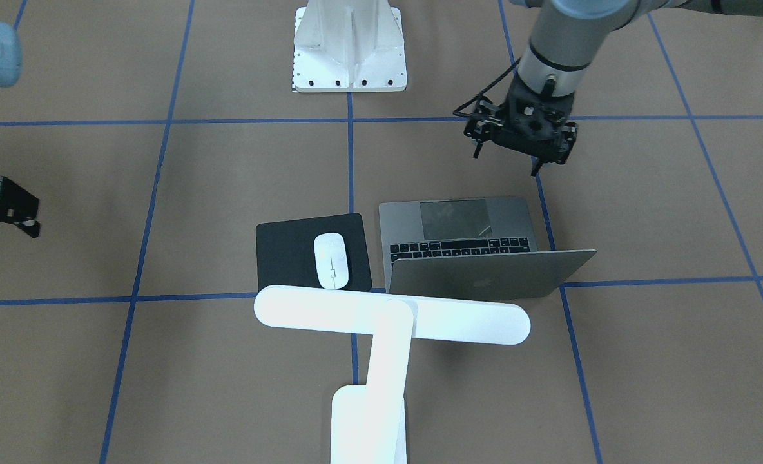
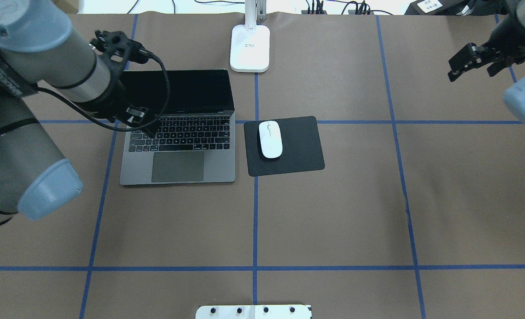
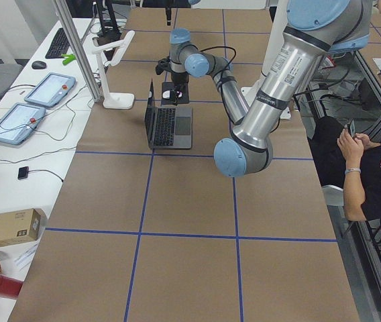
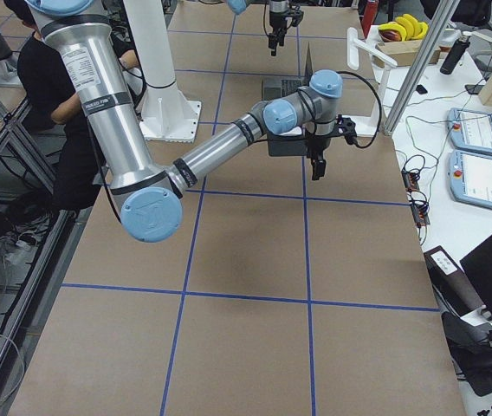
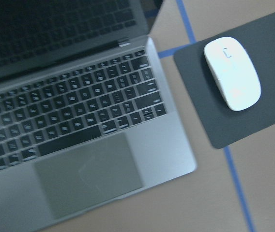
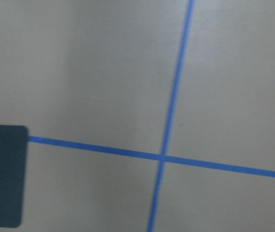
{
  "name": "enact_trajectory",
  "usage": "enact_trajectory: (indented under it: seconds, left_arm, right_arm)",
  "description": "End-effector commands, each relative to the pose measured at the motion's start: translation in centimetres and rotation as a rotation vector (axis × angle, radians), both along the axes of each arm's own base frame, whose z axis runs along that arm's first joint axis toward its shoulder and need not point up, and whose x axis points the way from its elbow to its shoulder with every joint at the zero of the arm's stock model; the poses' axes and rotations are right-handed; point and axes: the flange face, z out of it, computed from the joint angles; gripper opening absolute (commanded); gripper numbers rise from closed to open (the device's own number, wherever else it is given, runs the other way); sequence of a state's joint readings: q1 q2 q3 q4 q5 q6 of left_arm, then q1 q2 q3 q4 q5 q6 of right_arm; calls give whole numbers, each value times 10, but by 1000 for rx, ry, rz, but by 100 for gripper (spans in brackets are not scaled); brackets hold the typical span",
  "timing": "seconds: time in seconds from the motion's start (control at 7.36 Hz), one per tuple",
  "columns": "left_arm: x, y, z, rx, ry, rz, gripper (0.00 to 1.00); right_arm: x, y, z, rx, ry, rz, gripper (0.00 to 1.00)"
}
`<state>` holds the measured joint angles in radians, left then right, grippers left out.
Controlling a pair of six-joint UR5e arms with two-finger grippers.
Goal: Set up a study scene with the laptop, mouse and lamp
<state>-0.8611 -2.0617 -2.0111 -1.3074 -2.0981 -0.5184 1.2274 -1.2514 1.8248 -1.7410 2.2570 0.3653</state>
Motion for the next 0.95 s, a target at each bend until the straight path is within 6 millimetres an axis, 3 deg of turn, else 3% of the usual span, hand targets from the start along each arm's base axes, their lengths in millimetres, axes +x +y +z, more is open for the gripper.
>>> enact_trajectory:
  seconds: [0.0,0.27,0.54,0.68,0.82]
  left_arm:
    - [-104,-32,74,11,-12,59,99]
    - [-192,-62,165,-52,-19,57,100]
    - [-282,-105,281,-135,11,63,100]
    - [-304,-113,326,-141,7,61,100]
    - [-331,-116,362,-153,9,19,100]
  right_arm:
    - [58,15,57,-29,26,20,100]
    - [99,28,88,-79,26,69,100]
    - [118,49,123,-88,39,42,100]
    - [125,62,142,-123,49,51,100]
    - [127,67,149,-135,53,54,100]
